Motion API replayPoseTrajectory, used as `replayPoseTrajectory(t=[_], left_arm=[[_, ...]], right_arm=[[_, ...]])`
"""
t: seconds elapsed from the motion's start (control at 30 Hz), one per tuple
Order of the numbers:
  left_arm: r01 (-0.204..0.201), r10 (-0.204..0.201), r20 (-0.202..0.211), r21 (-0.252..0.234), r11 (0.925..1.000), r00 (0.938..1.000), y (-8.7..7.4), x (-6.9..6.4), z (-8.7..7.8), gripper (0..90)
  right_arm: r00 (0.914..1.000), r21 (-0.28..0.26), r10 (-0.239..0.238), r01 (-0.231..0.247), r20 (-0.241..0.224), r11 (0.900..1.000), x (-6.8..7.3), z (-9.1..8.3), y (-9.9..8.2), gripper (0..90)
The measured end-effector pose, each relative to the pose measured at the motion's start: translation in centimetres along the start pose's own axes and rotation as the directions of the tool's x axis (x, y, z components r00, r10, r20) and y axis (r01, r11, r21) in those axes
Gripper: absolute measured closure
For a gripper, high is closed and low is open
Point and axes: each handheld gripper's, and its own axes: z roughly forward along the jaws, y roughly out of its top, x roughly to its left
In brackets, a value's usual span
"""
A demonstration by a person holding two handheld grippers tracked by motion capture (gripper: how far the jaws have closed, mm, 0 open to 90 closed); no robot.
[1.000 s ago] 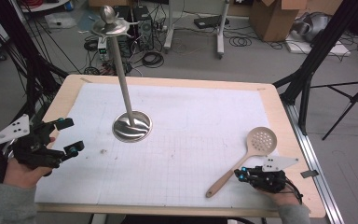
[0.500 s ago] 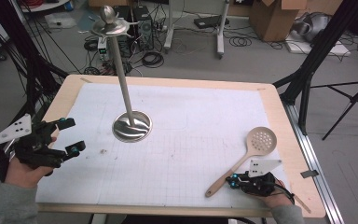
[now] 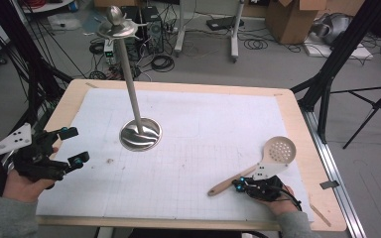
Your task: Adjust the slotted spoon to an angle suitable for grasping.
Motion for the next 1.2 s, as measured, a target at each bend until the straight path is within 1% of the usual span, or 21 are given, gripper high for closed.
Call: replayPoseTrajectory(t=[0.13,0.23,0.4,0.53,0.67,0.73,0.8,0.9,0.93,1.0,1.03,1.07,1.1,1.13,1.17,1.2], left_arm=[[0.001,-0.001,-0.007,0.0,1.0,1.0,-0.1,0.0,-0.3,5.4],[-0.001,0.001,-0.013,-0.001,1.0,0.9999,-0.1,-0.1,-0.6,5.4],[-0.003,0.004,-0.019,0.002,1.0,0.9998,-0.2,-0.2,-0.8,5.3],[-0.002,0.002,-0.019,0.007,1.0,0.9998,-0.3,-0.2,-0.8,5.3],[-0.001,0.001,-0.019,0.013,0.9999,0.9998,-0.4,-0.3,-0.8,5.4],[-0.001,0.001,-0.021,0.012,0.9999,0.9998,-0.4,-0.3,-0.9,5.4],[0.0,0.0,-0.022,0.01,0.9999,0.9998,-0.4,-0.3,-1.0,5.4],[-0.002,0.002,-0.021,0.01,1.0,0.9998,-0.4,-0.4,-1.1,5.3],[-0.003,0.003,-0.022,0.011,0.9999,0.9998,-0.4,-0.4,-1.1,5.3],[0.0,0.001,-0.022,0.009,1.0,0.9997,-0.4,-0.3,-1.1,5.3],[0.0,0.0,-0.022,0.008,1.0,0.9998,-0.4,-0.3,-1.1,5.3],[0.0,0.001,-0.022,0.009,1.0,0.9998,-0.4,-0.2,-1.1,5.4],[0.002,-0.002,-0.02,0.007,1.0,0.9998,-0.4,-0.2,-1.1,5.3],[-0.001,0.001,-0.018,0.014,0.9999,0.9998,-0.5,-0.1,-1.1,5.3],[0.005,-0.005,-0.02,0.014,0.9999,0.9998,-0.6,-0.1,-1.0,5.3],[0.004,-0.004,-0.018,0.017,0.9998,0.9998,-0.6,0.0,-0.9,5.3]], right_arm=[[0.9999,0.007,0.006,-0.006,0.016,1.0,-0.3,0.6,0.4,90.0],[0.999,0.015,0.003,-0.004,0.045,0.9999,-0.4,1.1,0.8,90.0],[0.9964,0.019,0.016,-0.018,0.083,0.9997,-0.8,2.1,1.6,90.0],[0.9939,0.017,0.021,-0.023,0.108,0.9996,-1.3,2.8,2.2,90.0],[0.9892,0.019,0.03,-0.033,0.144,0.9993,-1.7,3.5,2.8,90.0],[0.9885,0.02,0.037,-0.04,0.147,0.999,-1.9,3.8,3.0,90.0],[0.9862,0.024,0.036,-0.04,0.162,0.9989,-2.1,4.0,3.2,90.0],[0.9846,0.026,0.037,-0.042,0.171,0.9988,-2.4,4.4,3.4,90.0],[0.9848,0.026,0.045,-0.05,0.168,0.9984,-2.4,4.4,3.4,90.0],[0.9843,0.026,0.045,-0.05,0.17,0.9984,-2.4,4.3,3.4,90.0],[0.9844,0.015,0.052,-0.055,0.168,0.9984,-2.5,4.1,3.5,90.0],[0.9831,-0.015,0.065,-0.064,0.171,0.9979,-2.5,3.6,3.5,90.0],[0.9785,-0.06,0.095,-0.085,0.183,0.9946,-2.8,2.7,3.5,90.0],[0.9708,-0.099,0.126,-0.107,0.204,0.9893,-3.1,1.8,3.4,90.0],[0.9621,-0.129,0.154,-0.127,0.225,0.9834,-3.5,0.9,3.3,90.0],[0.9523,-0.151,0.172,-0.137,0.252,0.9791,-3.9,0.1,3.1,90.0]])
